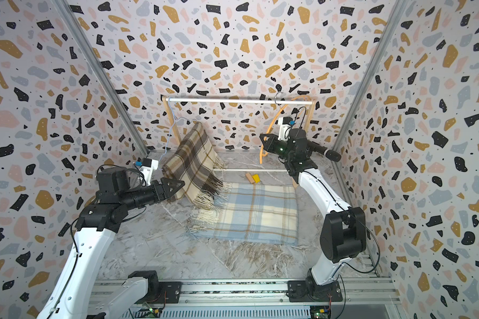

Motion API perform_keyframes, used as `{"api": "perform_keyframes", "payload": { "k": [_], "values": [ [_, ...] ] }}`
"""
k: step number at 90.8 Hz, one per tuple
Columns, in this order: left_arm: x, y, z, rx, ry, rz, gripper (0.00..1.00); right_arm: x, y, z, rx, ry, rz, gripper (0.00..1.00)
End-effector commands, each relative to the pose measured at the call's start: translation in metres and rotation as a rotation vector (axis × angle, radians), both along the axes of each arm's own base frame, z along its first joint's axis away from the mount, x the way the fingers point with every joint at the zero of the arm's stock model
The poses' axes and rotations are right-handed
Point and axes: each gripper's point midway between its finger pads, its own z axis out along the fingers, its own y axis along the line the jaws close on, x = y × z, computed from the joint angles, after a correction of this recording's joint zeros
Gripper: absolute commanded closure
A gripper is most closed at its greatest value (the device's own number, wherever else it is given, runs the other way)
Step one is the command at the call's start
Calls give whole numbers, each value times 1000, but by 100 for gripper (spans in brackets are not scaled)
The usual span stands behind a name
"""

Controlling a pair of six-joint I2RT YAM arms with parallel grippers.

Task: Hang the scarf on the hanger
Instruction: Pick up the hanger from the clothesline.

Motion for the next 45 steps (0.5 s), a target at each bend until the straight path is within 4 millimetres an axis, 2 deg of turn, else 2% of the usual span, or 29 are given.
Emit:
{"api": "perform_keyframes", "payload": {
  "k": [1, 17, 45],
  "values": [
    [2, -3, 15, 23, -64, -15, 32, -13, 2, 37, -23, -135, 35, 99],
    [2, -11, 16, 49, -66, -39, 33, -26, 7, 16, -16, -102, 65, 100],
    [2, -36, 14, 97, -62, -110, 33, -75, 14, -39, -109, -81, 125, 99]
  ]
}}
